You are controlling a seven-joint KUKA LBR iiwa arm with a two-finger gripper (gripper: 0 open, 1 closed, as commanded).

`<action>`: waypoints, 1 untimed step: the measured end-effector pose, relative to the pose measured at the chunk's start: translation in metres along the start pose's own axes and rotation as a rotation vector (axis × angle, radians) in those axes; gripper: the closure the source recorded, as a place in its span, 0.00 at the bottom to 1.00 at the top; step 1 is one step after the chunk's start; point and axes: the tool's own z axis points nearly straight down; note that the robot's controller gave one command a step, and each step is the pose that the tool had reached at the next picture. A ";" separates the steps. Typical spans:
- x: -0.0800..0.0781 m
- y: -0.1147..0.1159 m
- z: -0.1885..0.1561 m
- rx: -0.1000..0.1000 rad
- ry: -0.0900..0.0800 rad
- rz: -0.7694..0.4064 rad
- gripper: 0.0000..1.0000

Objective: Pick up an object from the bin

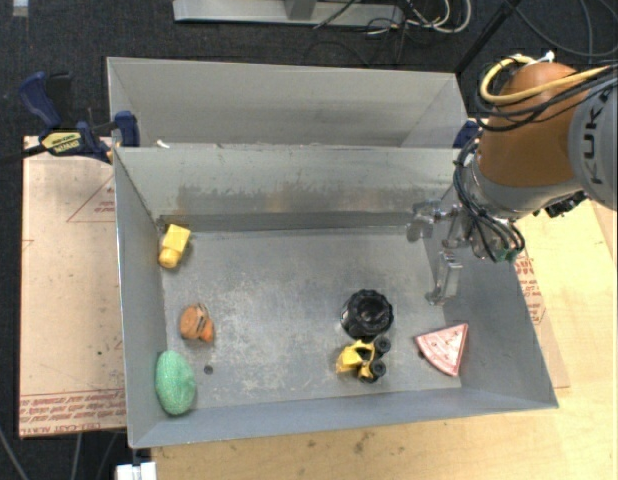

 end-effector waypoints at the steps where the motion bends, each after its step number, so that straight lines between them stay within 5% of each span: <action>1: -0.002 0.000 -0.005 0.001 -0.008 -0.002 0.00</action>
Offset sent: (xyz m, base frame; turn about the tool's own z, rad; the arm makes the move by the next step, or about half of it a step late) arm -0.0075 0.0452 -0.0953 -0.1346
